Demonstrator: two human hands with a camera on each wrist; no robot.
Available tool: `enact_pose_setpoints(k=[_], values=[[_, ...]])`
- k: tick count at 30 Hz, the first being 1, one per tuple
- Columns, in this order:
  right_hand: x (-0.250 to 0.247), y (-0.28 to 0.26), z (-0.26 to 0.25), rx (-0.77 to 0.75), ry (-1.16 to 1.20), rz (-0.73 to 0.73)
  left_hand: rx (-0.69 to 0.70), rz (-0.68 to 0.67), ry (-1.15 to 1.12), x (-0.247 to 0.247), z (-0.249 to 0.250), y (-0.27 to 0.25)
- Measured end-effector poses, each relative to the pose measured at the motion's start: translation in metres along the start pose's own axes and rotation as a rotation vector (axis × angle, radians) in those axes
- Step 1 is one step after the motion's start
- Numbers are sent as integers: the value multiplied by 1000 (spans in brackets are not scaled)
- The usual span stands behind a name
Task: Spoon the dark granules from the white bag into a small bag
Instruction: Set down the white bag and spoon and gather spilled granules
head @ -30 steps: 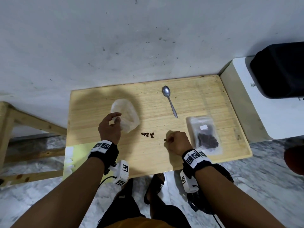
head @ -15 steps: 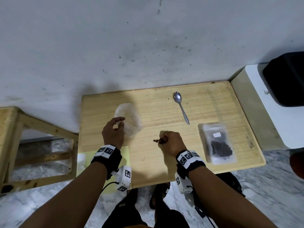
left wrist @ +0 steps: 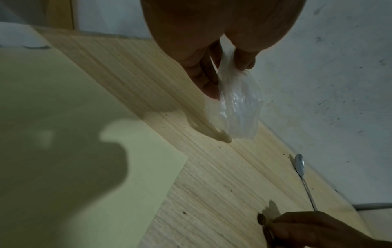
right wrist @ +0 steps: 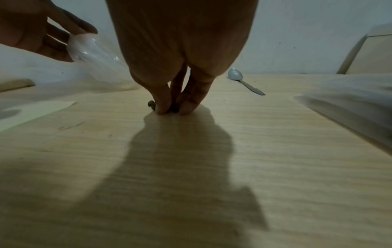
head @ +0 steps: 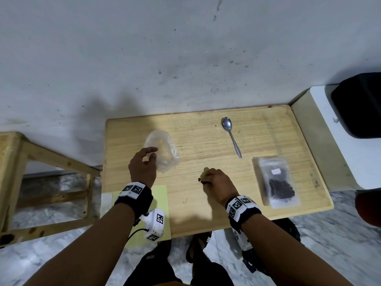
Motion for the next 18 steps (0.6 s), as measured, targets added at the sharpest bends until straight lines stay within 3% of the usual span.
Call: enact_pose_setpoints(k=[11, 18], values=[[-18, 7, -10, -13, -55, -85, 6, 11, -21, 0, -8, -7], [-14, 16, -26, -49, -224, -127, -15, 20, -16, 2, -8, -9]])
Point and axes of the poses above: each hand's wrist, its own y-axis towards the middle knuckle, its own x-axis out of the palm, z = x × y, the point moved 1 cm from there along y, towards the middle knuckle, and after that the axes turned 3 degrees about y, right-handed, at the moved point
